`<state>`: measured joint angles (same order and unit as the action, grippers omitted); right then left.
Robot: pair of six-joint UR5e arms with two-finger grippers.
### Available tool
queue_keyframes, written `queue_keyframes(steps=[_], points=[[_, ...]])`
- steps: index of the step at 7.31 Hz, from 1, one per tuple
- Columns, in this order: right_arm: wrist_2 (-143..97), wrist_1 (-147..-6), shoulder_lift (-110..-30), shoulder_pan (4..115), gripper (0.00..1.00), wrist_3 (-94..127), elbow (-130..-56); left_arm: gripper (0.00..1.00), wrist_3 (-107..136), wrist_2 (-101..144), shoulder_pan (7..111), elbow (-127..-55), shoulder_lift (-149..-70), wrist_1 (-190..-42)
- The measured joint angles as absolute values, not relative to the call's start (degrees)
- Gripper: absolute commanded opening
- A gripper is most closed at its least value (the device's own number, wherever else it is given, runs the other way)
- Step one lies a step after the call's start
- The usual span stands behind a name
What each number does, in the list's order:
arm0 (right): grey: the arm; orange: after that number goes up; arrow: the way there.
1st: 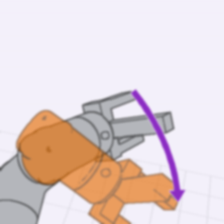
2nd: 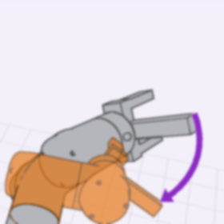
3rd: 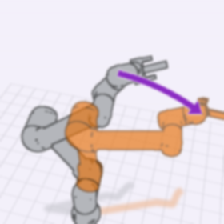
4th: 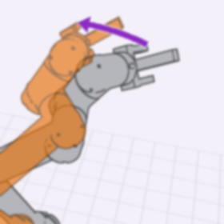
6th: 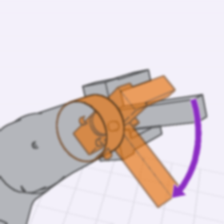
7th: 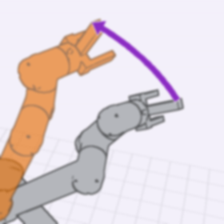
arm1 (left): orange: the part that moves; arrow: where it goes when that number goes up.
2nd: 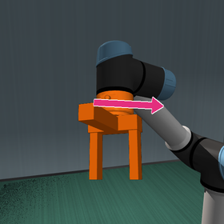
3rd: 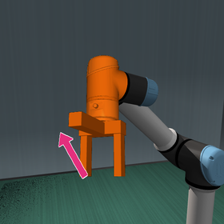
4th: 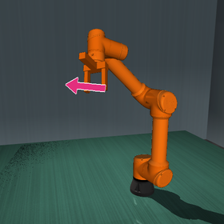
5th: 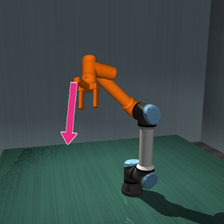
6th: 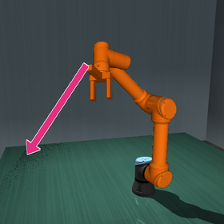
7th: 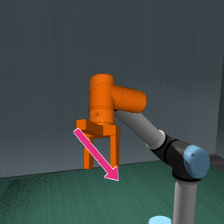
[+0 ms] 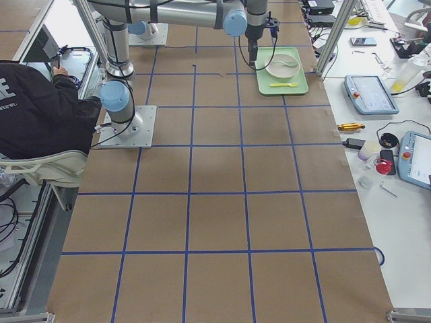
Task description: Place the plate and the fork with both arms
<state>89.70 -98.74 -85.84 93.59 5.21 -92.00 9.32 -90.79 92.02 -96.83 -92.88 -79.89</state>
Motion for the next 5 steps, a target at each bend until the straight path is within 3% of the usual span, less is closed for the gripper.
queue_keyframes(steps=[2,5], points=[[89.7,-96.5,-90.3,93.9,1.0,5.1,-94.7,1.0,9.1,-90.7,92.0,-96.4,-92.8,-79.9],[89.8,-95.5,-90.5,94.0,1.0,4.9,-94.4,1.0,9.1,-90.7,93.0,-90.8,-93.3,-88.7]])
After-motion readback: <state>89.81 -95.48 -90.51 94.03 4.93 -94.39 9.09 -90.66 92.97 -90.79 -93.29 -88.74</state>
